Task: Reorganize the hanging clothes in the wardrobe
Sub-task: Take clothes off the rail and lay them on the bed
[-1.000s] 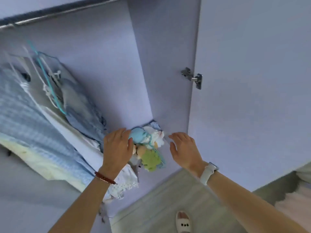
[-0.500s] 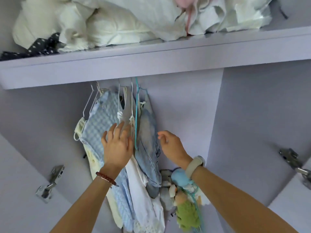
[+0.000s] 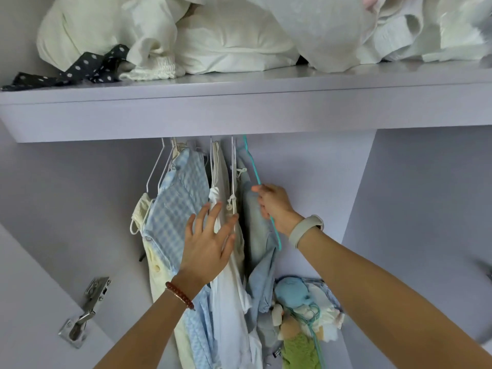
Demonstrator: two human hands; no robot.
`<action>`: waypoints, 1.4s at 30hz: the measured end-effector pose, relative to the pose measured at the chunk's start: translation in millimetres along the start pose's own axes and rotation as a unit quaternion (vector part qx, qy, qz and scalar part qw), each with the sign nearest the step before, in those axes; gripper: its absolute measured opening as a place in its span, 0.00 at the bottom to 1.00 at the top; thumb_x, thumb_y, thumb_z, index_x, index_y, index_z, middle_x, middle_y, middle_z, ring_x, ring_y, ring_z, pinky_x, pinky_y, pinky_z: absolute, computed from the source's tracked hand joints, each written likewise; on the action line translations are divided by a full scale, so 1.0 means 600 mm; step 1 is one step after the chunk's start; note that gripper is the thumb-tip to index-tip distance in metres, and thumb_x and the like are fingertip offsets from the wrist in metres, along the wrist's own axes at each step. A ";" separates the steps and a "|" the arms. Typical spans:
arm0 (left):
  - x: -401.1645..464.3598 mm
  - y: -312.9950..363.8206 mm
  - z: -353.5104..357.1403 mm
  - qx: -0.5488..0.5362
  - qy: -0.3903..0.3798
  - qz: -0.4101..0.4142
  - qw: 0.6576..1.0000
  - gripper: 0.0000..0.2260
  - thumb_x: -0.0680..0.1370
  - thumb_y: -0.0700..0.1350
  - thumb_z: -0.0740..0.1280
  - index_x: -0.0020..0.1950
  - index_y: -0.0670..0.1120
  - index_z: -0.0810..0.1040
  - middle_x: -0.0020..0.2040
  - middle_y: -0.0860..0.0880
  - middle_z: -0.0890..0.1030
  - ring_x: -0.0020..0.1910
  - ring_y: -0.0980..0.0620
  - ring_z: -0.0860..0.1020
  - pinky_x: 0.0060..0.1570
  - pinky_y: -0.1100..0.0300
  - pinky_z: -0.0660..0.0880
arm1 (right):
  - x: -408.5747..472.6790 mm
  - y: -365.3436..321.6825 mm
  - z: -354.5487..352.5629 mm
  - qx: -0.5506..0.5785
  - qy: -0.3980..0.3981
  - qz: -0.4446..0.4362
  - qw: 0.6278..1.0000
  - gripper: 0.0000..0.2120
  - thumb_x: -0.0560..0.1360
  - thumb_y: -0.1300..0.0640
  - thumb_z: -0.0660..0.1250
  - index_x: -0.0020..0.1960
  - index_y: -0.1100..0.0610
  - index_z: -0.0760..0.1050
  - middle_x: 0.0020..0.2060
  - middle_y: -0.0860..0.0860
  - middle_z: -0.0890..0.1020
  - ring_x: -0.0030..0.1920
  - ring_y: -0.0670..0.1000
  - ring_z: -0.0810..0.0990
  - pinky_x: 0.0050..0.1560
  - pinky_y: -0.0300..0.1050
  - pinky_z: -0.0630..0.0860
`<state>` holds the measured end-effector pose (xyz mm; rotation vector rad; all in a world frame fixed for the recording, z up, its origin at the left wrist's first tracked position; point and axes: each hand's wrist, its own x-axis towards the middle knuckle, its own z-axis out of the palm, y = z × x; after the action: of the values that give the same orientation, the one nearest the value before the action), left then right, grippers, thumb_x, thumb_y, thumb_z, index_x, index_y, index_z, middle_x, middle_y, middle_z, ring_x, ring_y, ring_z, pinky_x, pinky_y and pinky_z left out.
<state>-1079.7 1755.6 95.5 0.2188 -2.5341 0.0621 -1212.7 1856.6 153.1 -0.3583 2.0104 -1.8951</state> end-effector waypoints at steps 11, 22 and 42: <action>0.010 0.008 0.029 -0.044 0.024 -0.002 0.999 0.18 0.77 0.48 0.54 0.60 0.46 0.78 0.64 0.38 0.73 0.64 0.34 0.69 0.57 0.37 0.70 | 0.012 0.024 -0.072 -0.157 0.183 -0.162 0.957 0.14 0.76 0.66 0.54 0.51 0.65 0.78 0.53 0.58 0.81 0.49 0.56 0.76 0.51 0.41 0.70; 0.040 0.067 0.016 -0.078 0.085 0.008 0.993 0.17 0.74 0.47 0.56 0.58 0.45 0.78 0.63 0.41 0.74 0.68 0.41 0.62 0.65 0.36 0.55 | -0.015 0.032 -0.148 -0.084 0.253 -0.152 0.952 0.13 0.76 0.66 0.56 0.50 0.65 0.79 0.37 0.50 0.77 0.31 0.42 0.71 0.40 0.36 0.68; 0.166 0.203 0.067 -0.272 -0.021 0.055 0.960 0.19 0.77 0.39 0.63 0.68 0.39 0.69 0.66 0.39 0.70 0.65 0.39 0.69 0.62 0.45 0.69 | -0.014 -0.001 -0.319 -0.120 0.321 -0.186 0.921 0.13 0.76 0.67 0.55 0.49 0.67 0.79 0.41 0.50 0.78 0.38 0.49 0.74 0.38 0.34 0.68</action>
<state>-1203.9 1857.8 119.2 -0.1429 -2.4925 -0.5953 -1285.7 2033.7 162.0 -0.1991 2.7875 -2.1978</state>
